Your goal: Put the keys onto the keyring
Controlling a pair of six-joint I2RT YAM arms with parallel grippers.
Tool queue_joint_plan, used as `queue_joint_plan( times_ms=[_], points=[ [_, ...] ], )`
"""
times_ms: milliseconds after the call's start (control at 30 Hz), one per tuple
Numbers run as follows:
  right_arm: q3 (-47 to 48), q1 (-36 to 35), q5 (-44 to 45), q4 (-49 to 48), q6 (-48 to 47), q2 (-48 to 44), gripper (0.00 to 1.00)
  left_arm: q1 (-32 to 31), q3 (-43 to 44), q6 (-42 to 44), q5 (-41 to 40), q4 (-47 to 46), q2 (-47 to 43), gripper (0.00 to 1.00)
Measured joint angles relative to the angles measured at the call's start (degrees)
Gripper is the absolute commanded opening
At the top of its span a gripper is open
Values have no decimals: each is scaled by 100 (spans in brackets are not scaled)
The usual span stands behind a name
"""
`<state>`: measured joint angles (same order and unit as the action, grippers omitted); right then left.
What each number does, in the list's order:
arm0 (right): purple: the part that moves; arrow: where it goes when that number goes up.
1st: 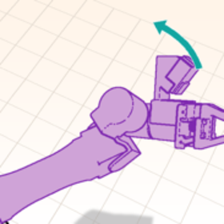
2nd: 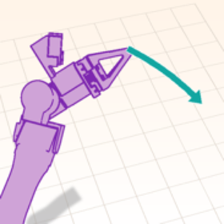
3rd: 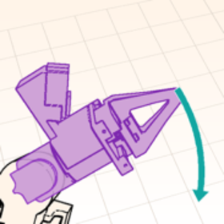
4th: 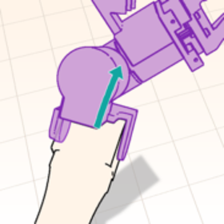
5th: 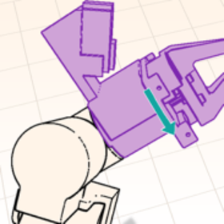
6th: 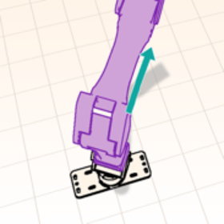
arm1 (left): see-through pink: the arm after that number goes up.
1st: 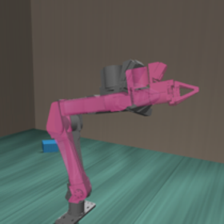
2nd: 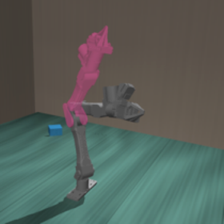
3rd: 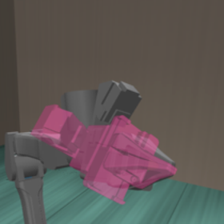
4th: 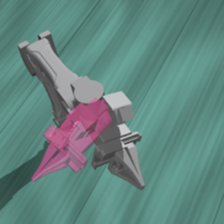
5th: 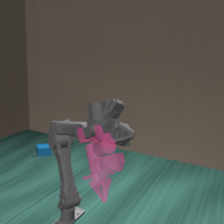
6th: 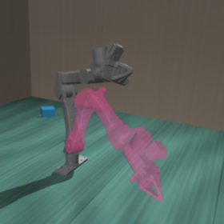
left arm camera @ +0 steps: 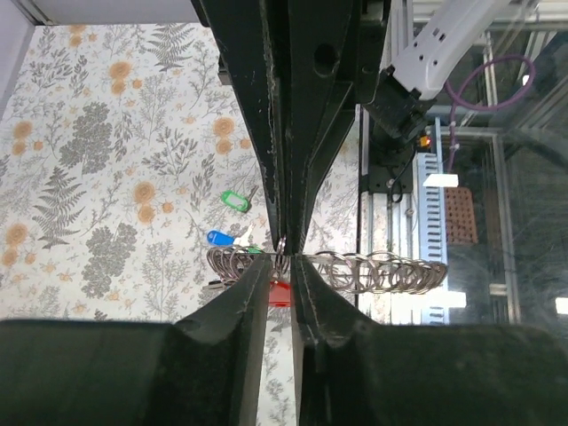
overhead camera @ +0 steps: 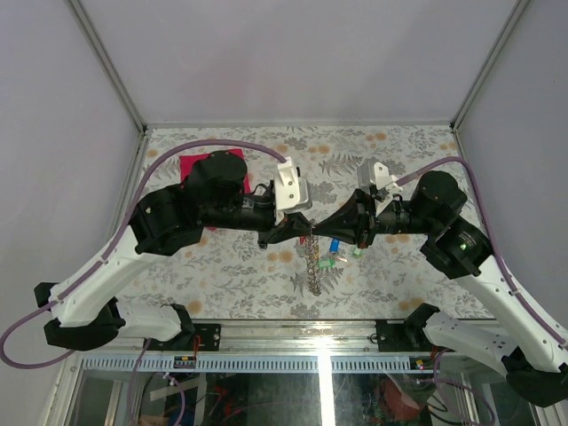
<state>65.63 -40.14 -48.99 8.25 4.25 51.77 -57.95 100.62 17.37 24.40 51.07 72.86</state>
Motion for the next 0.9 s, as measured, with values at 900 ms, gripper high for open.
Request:
queue_joint_plan(
  times_ms=[900],
  points=[
    [31,0,-404,-133,131,-175,0,-15,-1513,-439,177,-1840,-1134,30]
  ],
)
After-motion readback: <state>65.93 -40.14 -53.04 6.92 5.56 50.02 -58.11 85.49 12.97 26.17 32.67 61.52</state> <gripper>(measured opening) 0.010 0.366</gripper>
